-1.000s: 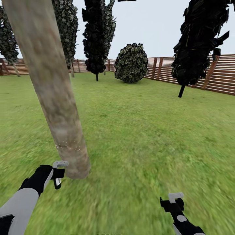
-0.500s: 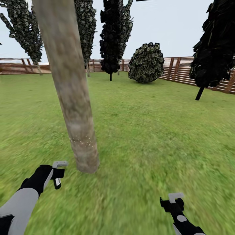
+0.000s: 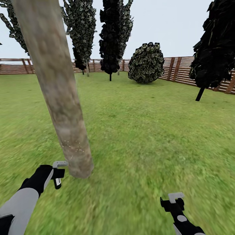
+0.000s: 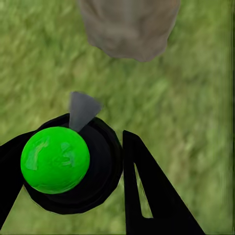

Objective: In the garden, pick up the pesticide atomizer on the floor and spray pesticide onto both trees until each tree trunk is fully covered.

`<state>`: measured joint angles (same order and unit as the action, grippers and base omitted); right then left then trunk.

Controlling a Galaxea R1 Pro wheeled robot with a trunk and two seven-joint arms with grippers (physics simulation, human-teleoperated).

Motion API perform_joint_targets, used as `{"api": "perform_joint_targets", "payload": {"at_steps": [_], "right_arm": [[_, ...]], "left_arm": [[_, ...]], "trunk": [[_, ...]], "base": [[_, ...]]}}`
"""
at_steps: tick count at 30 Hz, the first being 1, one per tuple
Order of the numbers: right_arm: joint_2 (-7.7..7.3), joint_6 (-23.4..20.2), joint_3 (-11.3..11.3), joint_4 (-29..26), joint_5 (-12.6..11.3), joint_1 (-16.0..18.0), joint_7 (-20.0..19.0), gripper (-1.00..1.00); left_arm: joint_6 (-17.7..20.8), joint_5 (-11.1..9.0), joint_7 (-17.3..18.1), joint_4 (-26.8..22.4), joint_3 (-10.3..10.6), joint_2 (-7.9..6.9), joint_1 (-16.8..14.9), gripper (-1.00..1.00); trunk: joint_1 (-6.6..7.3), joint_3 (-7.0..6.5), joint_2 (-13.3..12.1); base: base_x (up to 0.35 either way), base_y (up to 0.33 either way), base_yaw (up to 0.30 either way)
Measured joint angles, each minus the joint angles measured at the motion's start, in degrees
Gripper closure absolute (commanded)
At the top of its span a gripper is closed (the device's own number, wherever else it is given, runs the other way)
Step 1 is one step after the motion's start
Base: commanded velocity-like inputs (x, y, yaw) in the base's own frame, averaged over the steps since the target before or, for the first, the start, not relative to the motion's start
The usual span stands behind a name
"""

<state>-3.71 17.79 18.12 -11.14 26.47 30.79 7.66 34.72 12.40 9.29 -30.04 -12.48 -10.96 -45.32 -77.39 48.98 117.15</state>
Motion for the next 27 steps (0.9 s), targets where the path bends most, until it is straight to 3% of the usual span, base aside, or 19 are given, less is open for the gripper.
{"api": "perform_joint_targets", "payload": {"at_steps": [19,27], "right_arm": [[0.09,0.00,-0.04,0.05,0.06,0.00,0.00,-1.00],[0.13,0.00,-0.04,0.14,0.09,0.01,0.00,-1.00]], "left_arm": [[0.00,-0.01,0.01,0.00,0.00,-0.25,0.00,1.00],[0.02,-0.06,0.04,-0.07,0.00,-0.13,0.02,1.00]], "trunk": [[-0.01,0.00,0.00],[0.00,0.00,0.00]], "base": [[0.011,-0.274,0.002],[0.115,-0.266,0.213]]}}
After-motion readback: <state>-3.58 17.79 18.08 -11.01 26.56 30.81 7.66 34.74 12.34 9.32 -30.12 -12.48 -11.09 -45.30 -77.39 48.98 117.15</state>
